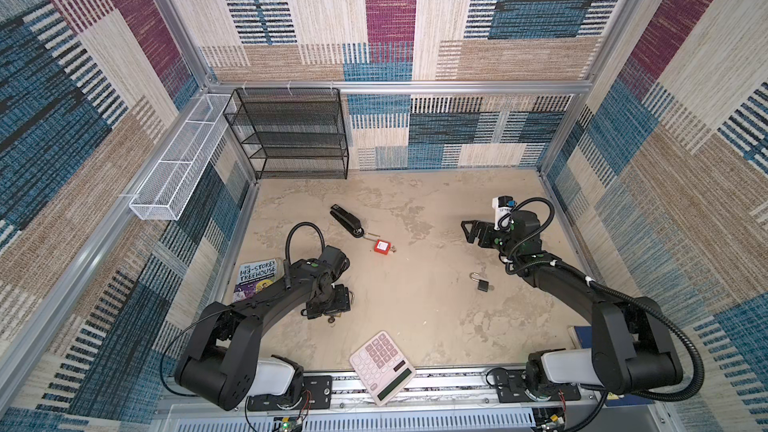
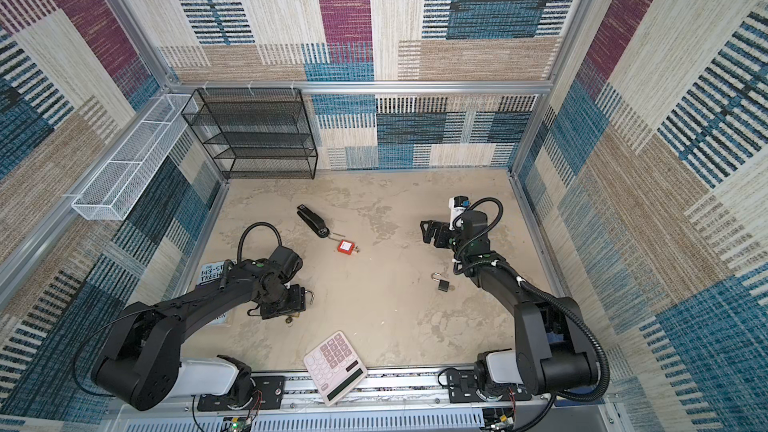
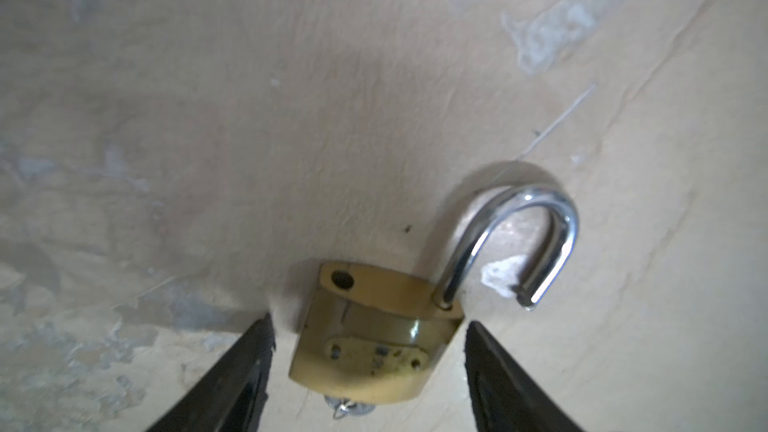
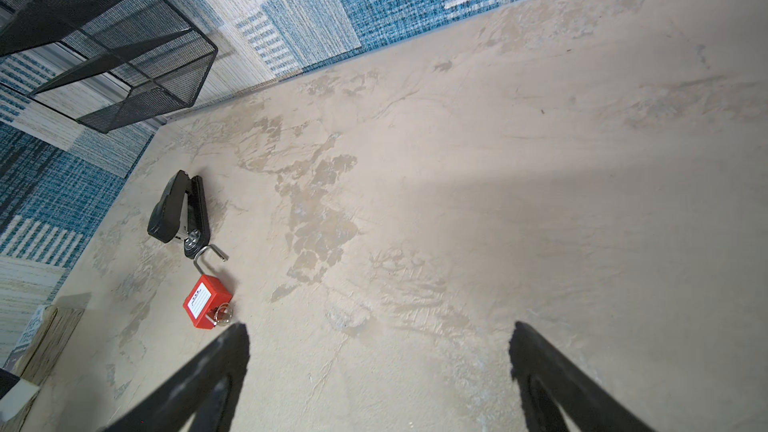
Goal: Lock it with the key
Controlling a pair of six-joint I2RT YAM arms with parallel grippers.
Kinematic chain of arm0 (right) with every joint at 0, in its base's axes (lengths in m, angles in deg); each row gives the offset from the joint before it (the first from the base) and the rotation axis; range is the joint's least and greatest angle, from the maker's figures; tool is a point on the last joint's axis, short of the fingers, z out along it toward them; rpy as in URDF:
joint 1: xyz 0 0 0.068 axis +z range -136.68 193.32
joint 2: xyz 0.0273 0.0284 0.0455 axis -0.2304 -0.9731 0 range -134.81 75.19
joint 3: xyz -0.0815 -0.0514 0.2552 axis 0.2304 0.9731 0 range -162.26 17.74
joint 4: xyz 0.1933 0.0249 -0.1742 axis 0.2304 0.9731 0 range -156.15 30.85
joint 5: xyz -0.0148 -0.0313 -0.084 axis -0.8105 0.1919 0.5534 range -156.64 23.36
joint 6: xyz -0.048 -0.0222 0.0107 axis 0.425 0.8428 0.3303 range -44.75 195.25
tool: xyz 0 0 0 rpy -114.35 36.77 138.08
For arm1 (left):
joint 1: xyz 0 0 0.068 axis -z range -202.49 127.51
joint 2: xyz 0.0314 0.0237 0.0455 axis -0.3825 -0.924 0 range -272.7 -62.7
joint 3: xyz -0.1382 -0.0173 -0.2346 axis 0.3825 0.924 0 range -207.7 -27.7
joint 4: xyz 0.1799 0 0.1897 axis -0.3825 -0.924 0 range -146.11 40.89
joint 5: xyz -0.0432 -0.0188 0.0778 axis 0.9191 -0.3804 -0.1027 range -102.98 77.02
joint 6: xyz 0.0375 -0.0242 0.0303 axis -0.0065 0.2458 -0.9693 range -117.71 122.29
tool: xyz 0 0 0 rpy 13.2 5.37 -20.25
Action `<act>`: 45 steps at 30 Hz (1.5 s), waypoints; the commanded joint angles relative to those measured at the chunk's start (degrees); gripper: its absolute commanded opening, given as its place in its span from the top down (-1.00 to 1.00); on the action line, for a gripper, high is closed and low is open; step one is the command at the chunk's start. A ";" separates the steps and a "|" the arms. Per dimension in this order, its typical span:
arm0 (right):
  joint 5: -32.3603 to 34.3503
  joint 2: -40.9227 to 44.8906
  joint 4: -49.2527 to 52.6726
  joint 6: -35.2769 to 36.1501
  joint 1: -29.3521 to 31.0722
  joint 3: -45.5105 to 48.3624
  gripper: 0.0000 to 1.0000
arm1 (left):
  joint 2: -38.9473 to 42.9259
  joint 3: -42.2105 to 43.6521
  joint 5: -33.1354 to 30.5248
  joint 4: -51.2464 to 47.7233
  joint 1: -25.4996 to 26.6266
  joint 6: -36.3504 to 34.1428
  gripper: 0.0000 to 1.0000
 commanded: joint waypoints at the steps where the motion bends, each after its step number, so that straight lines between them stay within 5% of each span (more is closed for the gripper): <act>1: -0.98 -0.31 -0.55 -0.59 0.03 -0.80 -0.98 | -0.86 -0.67 0.22 0.17 0.08 -0.57 -0.37; 7: -2.22 -0.29 0.00 -0.55 0.03 -0.98 -0.98 | -1.81 -1.36 0.72 0.08 0.12 -0.96 -0.09; 18: -8.52 1.60 -0.61 -1.77 1.48 -1.45 -0.99 | 4.42 -4.36 3.20 0.01 0.12 2.19 0.13; 25: -10.50 5.52 -4.04 -4.27 9.56 -3.13 -0.99 | 9.69 -13.16 5.54 2.97 0.13 9.71 0.14; 30: -10.01 8.08 -21.11 -4.91 17.77 0.40 -0.99 | 9.30 -22.53 5.57 9.15 0.13 16.37 0.14; 34: -12.51 3.59 -28.54 -4.86 21.85 -3.36 -0.99 | 8.04 -25.06 8.25 20.26 0.12 22.92 0.14; 45: -17.74 -11.54 -29.53 -3.39 27.45 -21.79 -0.81 | 3.68 -28.27 16.69 37.79 0.06 35.17 0.16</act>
